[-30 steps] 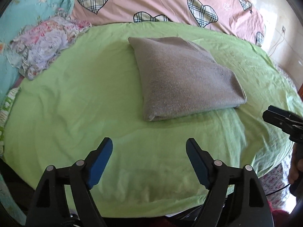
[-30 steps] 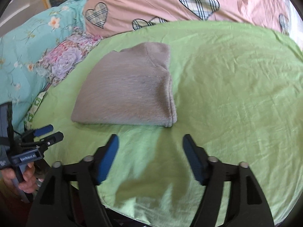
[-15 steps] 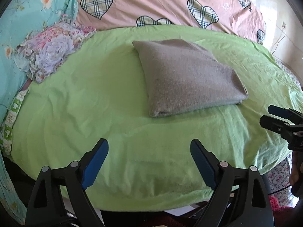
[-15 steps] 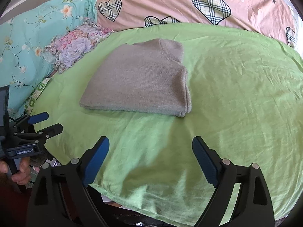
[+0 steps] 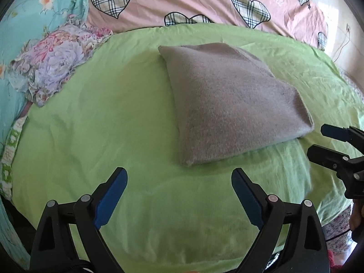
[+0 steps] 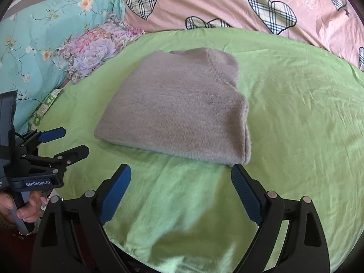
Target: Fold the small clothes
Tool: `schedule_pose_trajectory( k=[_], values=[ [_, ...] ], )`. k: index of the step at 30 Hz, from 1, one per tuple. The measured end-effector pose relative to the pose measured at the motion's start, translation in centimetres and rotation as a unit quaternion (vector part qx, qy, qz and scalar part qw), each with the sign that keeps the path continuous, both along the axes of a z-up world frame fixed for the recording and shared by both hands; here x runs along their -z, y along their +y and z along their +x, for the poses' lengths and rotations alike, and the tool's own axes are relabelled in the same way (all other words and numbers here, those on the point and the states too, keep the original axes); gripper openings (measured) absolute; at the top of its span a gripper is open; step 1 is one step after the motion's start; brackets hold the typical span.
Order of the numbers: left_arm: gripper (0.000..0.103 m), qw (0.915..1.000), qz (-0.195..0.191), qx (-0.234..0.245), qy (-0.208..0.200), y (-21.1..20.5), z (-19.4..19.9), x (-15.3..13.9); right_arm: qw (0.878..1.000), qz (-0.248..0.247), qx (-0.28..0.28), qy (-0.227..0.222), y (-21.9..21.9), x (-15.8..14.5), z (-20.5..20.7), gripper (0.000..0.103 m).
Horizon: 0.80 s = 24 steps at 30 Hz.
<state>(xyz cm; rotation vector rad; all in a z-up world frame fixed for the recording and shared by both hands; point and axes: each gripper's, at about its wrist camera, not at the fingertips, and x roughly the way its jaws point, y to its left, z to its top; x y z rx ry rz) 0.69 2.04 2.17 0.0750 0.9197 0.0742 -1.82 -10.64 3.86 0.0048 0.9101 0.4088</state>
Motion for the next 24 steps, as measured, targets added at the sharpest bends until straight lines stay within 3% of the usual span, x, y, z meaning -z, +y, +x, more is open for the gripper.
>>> schedule_pose_trajectory(
  k=[24],
  values=[
    [0.093, 0.9991, 0.019, -0.027, -0.026, -0.3, 4.6, -2.5, 1.000, 0.017, -0.002, 0.026, 1.0, -1.2, 5.9, 0.090]
  ],
)
